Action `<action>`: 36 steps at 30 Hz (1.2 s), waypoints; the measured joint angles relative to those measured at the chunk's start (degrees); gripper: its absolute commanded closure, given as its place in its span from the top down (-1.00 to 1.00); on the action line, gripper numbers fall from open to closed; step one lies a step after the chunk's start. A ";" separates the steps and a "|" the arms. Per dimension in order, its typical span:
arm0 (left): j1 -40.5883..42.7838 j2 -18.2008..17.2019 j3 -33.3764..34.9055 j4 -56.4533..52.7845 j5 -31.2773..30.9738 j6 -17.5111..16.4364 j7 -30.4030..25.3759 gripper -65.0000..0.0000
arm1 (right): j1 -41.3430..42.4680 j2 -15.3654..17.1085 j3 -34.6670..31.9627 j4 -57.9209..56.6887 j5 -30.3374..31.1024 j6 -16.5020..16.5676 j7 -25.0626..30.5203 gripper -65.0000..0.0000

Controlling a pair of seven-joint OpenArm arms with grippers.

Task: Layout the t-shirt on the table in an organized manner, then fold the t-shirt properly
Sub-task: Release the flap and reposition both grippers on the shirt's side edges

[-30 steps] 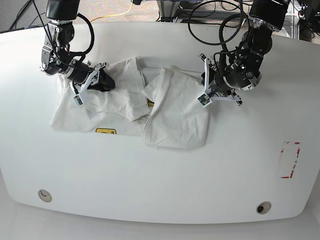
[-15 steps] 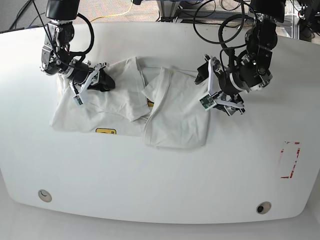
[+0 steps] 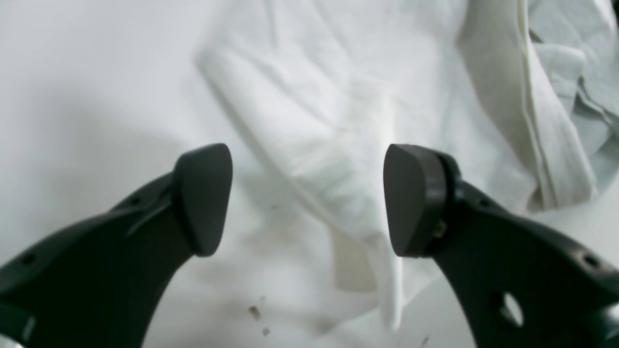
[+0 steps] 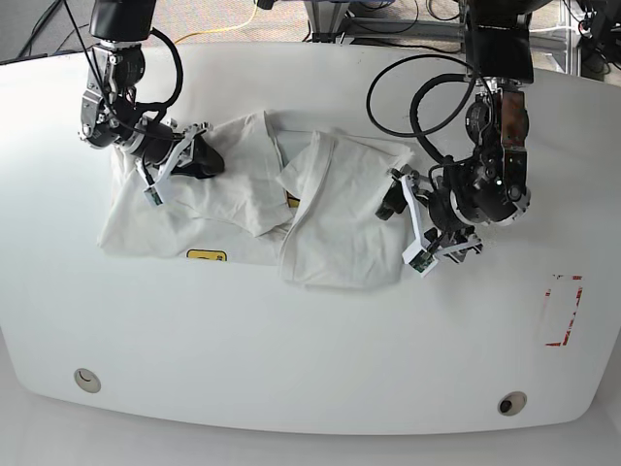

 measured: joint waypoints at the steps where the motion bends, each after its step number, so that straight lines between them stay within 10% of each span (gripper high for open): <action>1: -0.76 0.04 0.00 -1.57 0.13 1.01 -0.11 0.22 | 0.02 -0.26 0.00 0.00 -0.11 -0.02 0.17 -0.60; 11: -4.33 1.38 -0.20 -17.59 0.26 1.31 -4.72 -0.61 | 0.28 -0.79 0.00 0.00 -0.55 -0.20 0.31 -0.60; 18: -6.86 0.07 2.54 -25.31 -1.27 0.90 -8.44 -0.74 | 0.04 -0.96 -0.02 2.08 -1.22 -0.72 -0.63 -0.56; 24: -6.45 -0.94 3.56 -25.77 -2.21 1.09 -10.78 -0.74 | -0.50 -1.92 -0.11 10.12 -5.07 -1.73 -7.82 -0.05; 30: -5.51 -2.21 4.02 -25.62 -3.19 0.85 -11.30 -0.74 | -0.98 -5.09 6.69 20.44 -5.53 -2.03 -17.77 0.98; 36: -5.25 -3.26 4.26 -25.51 -3.65 0.68 -12.09 -0.74 | 3.48 -5.90 17.09 26.82 -2.32 -2.14 -25.29 1.00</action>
